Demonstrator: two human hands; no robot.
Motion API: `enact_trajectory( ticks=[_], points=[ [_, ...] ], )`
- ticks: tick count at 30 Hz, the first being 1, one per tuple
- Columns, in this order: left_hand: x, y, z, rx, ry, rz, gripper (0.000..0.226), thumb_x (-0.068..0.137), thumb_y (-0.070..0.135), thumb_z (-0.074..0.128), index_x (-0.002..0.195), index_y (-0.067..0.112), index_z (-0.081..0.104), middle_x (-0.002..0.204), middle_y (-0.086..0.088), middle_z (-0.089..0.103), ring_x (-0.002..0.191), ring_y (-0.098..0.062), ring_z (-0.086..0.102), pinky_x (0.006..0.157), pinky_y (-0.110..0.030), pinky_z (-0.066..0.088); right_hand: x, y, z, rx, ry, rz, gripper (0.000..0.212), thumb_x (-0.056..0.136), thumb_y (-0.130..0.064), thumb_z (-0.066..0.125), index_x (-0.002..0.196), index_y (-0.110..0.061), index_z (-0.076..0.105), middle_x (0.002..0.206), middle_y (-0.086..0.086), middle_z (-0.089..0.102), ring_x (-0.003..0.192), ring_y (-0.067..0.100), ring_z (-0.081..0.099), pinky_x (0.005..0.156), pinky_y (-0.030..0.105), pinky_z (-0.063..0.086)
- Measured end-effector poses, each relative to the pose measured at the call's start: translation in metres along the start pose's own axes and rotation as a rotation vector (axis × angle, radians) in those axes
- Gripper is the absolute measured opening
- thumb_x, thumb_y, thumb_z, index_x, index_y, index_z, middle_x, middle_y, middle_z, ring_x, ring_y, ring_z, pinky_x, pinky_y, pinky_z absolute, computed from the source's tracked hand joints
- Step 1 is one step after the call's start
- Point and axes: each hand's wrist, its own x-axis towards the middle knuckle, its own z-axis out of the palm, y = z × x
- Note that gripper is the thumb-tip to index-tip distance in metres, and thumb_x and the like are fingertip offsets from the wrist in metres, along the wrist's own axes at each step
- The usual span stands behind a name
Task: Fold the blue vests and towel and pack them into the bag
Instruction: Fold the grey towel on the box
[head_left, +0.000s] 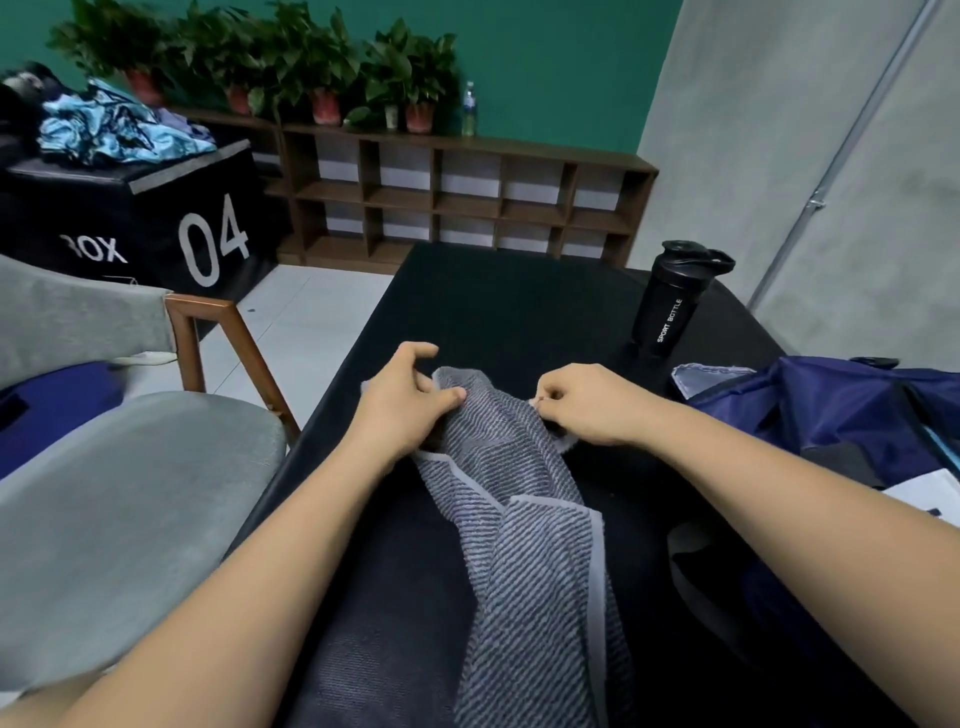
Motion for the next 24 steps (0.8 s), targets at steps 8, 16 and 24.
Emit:
enact_trajectory(
  ticks=[8,16,24],
  points=[
    [-0.015,0.023,-0.039,-0.290,0.021,0.166,0.010,0.093,0.021,0.080,0.099,0.030,0.079,0.089,0.003,0.071,0.082,-0.012,0.069,0.080,-0.031,0.056,0.001,0.011,-0.053,0.195,0.305,0.090,0.033,0.099,-0.027,0.057,0.073,-0.009,0.064,0.084,0.005,0.068,0.087,0.025,0.061,0.077,0.038,0.045],
    [-0.024,0.002,-0.079,-0.105,-0.045,-0.043,0.042,0.084,0.045,0.088,0.077,0.009,0.068,0.069,-0.002,0.066,0.070,-0.013,0.058,0.073,-0.034,0.045,0.020,0.051,-0.076,0.276,0.464,0.162,0.032,0.098,-0.031,0.051,0.072,-0.013,0.058,0.079,0.003,0.065,0.082,0.026,0.059,0.075,0.042,0.045],
    [-0.005,-0.023,-0.088,0.386,-0.430,-0.208,0.065,0.048,0.042,0.090,0.107,0.026,0.066,0.088,-0.004,0.075,0.067,-0.015,0.065,0.073,-0.040,0.059,0.016,0.077,-0.062,-0.062,-0.179,0.120,0.037,0.089,0.002,0.055,0.085,-0.023,0.081,0.065,-0.021,0.071,0.059,-0.006,0.059,0.055,0.011,0.042]
  ],
)
